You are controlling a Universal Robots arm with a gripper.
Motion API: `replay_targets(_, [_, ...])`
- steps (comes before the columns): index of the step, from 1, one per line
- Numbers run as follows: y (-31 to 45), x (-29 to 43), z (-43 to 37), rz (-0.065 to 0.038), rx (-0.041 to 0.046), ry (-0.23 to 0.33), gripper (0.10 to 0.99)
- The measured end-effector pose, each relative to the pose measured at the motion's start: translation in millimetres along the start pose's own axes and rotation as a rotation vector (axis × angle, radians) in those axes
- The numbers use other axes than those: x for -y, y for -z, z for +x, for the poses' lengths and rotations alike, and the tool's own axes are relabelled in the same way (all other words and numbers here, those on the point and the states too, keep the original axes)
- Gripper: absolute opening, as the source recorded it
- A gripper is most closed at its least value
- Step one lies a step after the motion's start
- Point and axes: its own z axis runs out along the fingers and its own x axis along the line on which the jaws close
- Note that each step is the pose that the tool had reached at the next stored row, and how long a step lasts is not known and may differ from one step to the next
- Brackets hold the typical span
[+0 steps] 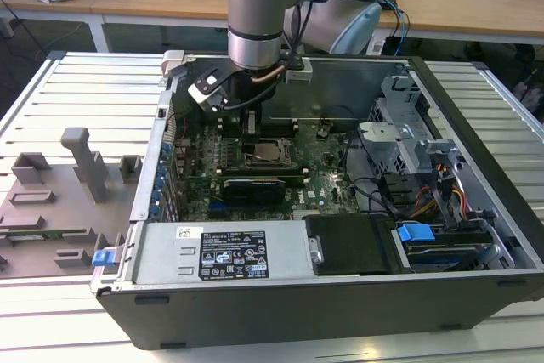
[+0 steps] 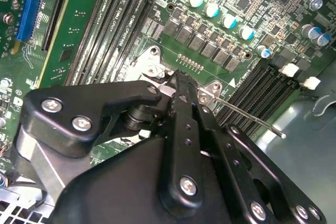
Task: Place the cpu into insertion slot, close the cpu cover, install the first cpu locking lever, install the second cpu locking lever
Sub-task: 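Close the cpu cover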
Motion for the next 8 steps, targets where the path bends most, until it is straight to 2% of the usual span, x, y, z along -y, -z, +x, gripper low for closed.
replay_targets(2, [5.3,-0.1,0.0,-0.002,-0.0021,0.0,0.106])
replay_targets(4, [10.2,0.2,-0.5,0.0,-0.0005,0.0,0.106])
replay_targets(8, [11.1,0.2,-0.6,-0.001,-0.0003,0.006,0.106])
